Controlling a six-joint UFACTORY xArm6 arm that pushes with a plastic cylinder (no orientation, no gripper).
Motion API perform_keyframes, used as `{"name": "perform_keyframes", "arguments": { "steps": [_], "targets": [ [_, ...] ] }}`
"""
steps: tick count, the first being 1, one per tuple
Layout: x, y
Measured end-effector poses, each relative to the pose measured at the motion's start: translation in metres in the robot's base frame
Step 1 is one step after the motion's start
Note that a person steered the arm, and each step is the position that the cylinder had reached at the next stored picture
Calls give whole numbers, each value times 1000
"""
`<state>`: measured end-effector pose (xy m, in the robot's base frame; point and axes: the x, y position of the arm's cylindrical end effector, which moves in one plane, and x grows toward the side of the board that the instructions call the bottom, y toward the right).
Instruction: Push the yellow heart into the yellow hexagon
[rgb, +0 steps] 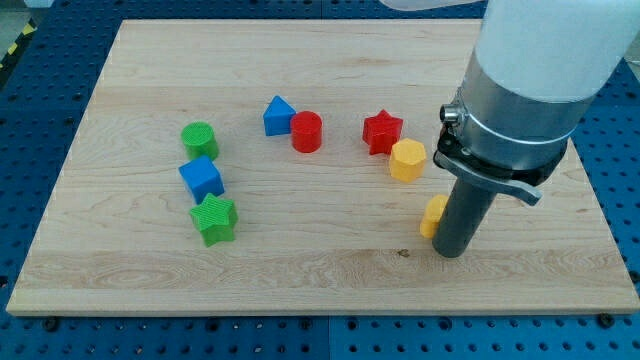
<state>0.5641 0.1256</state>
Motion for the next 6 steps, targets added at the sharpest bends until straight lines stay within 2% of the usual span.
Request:
{"name": "perform_keyframes", "arguments": {
  "steps": [4, 5, 6],
  "targets": [
    [-51, -5],
    [-50, -41],
    [-66, -100]
  ]
}}
